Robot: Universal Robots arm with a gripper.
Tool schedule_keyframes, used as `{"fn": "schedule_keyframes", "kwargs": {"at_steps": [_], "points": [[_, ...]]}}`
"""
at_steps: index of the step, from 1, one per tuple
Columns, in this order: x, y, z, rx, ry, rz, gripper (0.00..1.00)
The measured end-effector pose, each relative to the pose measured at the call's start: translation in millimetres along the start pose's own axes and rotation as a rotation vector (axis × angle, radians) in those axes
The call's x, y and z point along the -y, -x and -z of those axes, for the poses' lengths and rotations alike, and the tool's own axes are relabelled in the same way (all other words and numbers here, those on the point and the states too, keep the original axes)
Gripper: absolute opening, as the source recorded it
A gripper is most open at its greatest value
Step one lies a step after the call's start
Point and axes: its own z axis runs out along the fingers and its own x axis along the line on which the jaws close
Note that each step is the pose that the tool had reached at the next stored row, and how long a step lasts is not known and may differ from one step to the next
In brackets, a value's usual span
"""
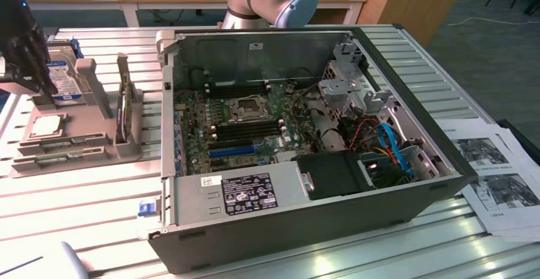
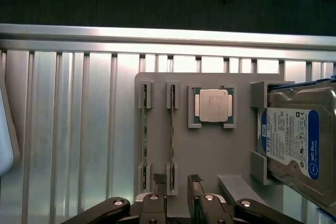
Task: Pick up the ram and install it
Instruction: 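Pick up the ram and move it above insertion slot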
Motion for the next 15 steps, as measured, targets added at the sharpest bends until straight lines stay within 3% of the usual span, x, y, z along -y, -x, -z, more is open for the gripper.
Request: {"fn": "schedule_keyframes", "kwargs": {"at_steps": [15], "points": [[0.2, 0.1, -15.4, 0.0, -0.0001, 0.0, 0.3]]}}
